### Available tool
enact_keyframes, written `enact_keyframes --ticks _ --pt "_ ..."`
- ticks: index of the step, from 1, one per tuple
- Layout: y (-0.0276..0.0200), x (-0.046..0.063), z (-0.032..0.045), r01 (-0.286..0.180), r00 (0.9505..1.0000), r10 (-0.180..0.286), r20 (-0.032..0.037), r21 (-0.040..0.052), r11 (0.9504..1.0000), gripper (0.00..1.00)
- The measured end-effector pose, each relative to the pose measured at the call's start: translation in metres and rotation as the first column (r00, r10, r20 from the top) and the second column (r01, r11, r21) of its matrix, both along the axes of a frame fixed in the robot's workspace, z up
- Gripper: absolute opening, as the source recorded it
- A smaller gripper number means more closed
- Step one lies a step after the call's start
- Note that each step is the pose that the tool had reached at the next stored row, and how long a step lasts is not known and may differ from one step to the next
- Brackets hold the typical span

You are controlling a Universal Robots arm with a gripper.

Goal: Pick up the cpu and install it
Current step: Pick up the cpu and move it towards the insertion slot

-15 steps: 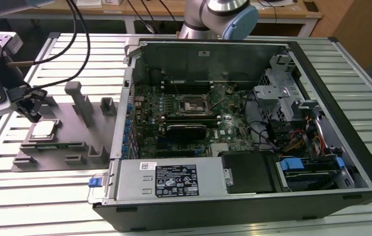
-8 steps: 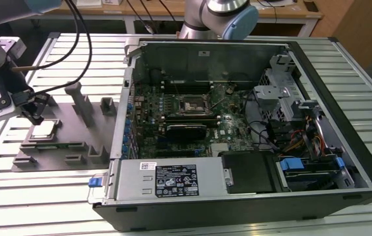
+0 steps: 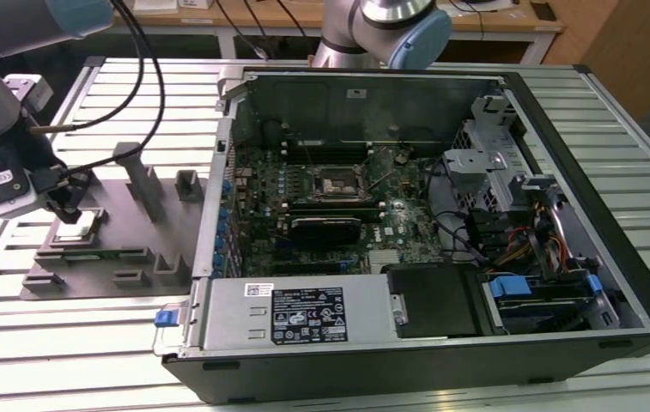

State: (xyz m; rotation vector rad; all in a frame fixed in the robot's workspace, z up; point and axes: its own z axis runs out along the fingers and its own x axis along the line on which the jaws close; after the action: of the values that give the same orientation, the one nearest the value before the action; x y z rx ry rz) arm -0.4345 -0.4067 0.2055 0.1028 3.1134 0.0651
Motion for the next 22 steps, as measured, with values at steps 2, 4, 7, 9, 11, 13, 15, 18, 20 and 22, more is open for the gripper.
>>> enact_keyframes --ticks 2,4,7,9,11,13,15,18,20,22 --pt "0.0 0.0001 -0.0033 -0.001 1.0 0.001 0.0001 -0.0008 1.0 0.11" --pt "-0.0001 0.0001 -0.006 -0.003 1.0 0.003 0.0 -0.0016 1.0 0.11" --pt "-0.0001 0.0001 -0.0076 -0.004 1.0 0.004 -0.0002 -0.002 1.0 0.11" --pt "0.0 0.0001 -0.0076 -0.004 1.0 0.004 -0.0001 -0.0019 1.0 0.11" --pt "0.0 0.0001 -0.0077 -0.004 1.0 0.004 0.0 -0.0019 1.0 0.11" --pt "0.0 0.0001 -0.0077 -0.004 1.0 0.004 0.0 -0.0019 1.0 0.11" --pt "0.0 0.0001 -0.0077 -0.004 1.0 0.004 0.0 -0.0019 1.0 0.11" --pt "0.0 0.0001 -0.0077 -0.004 1.0 0.004 0.0 -0.0019 1.0 0.23" --pt "0.0 0.0001 -0.0077 -0.004 1.0 0.004 0.0 -0.0019 1.0 0.35" --pt "0.0 0.0001 -0.0077 -0.004 1.0 0.004 0.0 -0.0019 1.0 0.41"
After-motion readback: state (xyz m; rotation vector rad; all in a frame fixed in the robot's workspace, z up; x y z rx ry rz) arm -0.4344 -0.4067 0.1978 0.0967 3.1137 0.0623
